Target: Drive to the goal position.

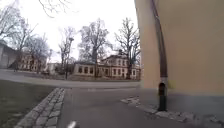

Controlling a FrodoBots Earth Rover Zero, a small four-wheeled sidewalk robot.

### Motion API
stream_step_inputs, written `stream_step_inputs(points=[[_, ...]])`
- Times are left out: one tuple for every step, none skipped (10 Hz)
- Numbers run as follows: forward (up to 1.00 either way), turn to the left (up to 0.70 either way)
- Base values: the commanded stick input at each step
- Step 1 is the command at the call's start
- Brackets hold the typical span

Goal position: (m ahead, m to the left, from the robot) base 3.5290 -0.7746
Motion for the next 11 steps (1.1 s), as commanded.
stream_step_inputs(points=[[0.00,0.00],[0.00,0.00],[0.00,0.00],[0.61,0.00],[0.70,0.00],[0.64,0.00],[0.29,0.00],[0.00,0.00],[0.00,0.00],[0.00,0.00],[0.00,0.00]])
